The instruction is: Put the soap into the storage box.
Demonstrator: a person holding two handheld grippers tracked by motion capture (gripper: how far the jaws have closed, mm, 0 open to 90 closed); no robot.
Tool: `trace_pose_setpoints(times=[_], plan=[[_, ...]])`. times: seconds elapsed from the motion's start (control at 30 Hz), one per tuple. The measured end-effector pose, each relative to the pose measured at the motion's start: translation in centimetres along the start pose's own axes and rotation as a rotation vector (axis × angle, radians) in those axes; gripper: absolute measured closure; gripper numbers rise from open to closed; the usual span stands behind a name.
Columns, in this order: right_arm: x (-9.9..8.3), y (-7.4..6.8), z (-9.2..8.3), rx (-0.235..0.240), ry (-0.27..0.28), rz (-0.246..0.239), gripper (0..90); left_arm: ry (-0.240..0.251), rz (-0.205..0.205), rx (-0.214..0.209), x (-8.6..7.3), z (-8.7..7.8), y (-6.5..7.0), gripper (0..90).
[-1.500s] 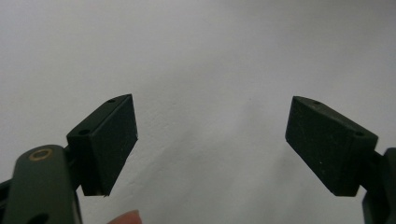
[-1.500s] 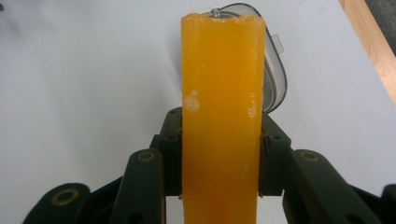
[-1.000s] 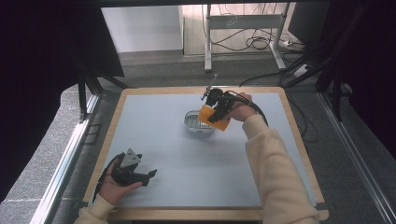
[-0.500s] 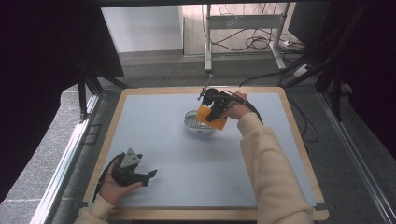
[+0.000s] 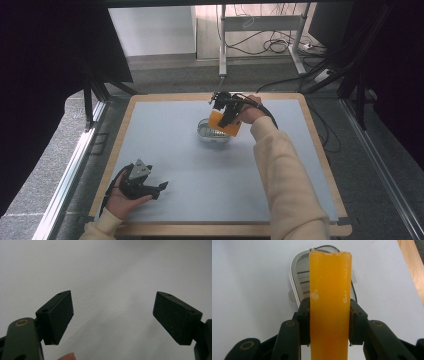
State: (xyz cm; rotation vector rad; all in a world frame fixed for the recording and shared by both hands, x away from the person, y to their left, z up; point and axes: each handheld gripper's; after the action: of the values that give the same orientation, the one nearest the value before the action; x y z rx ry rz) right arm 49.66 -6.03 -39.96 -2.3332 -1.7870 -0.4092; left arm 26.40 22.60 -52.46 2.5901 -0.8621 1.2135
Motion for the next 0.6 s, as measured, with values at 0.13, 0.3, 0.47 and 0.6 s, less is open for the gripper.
trace_pose_setpoints(times=[0.13,0.3,0.47,0.6], plan=[[0.5,0.2,0.2,0.000,-0.005,-0.003,61.6,0.001,-0.002,0.000,0.0,0.0,0.0,16.9],[1.4,0.6,0.6,-0.003,-0.015,-0.024,61.6,0.003,-0.003,-0.001,0.0,0.0,0.0,16.9],[1.8,0.8,1.0,0.002,-0.022,-0.050,61.6,0.004,-0.002,-0.003,0.0,-0.1,0.0,16.9],[2.2,0.9,1.2,0.006,-0.025,-0.068,61.7,0.004,-0.002,-0.003,0.0,-0.1,-0.1,16.9]])
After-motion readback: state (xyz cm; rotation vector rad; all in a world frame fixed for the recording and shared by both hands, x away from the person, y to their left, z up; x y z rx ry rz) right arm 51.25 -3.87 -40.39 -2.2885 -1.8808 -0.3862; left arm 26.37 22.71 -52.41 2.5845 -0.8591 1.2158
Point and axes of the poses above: each handheld gripper's, and its own axes: z roughly forward along the jaws, x roughly out of its top, y roughly to its right, and after that the axes turned 6 degrees about x, right-handed
